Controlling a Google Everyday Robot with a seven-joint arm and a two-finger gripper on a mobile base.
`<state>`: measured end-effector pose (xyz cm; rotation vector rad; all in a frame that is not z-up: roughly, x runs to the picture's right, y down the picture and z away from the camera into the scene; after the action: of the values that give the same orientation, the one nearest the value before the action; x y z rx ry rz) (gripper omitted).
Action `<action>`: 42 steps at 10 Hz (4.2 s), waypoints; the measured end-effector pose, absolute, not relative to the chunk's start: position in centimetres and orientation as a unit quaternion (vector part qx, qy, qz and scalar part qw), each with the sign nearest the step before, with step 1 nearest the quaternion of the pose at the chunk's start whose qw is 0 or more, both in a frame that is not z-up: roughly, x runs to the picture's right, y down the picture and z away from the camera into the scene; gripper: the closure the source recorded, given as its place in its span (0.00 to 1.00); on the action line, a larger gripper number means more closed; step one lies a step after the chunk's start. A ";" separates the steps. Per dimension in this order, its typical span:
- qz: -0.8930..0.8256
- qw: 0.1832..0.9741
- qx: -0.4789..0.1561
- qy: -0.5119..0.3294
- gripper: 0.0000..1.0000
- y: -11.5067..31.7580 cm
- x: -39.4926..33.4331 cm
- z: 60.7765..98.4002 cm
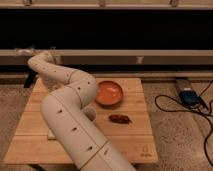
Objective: Stand the bottle upright
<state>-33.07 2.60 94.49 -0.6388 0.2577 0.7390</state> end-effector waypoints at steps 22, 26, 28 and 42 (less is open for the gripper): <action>0.295 0.869 -0.372 0.140 0.20 15.8 -20.4 83.3; 0.289 0.873 -0.368 0.139 0.20 14.8 -21.6 83.2; 0.279 0.877 -0.364 0.146 0.20 14.0 -22.9 83.7; 0.176 0.880 -0.332 0.291 0.20 12.1 -26.0 88.6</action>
<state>-26.00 12.07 88.65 -0.6924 0.6057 0.3664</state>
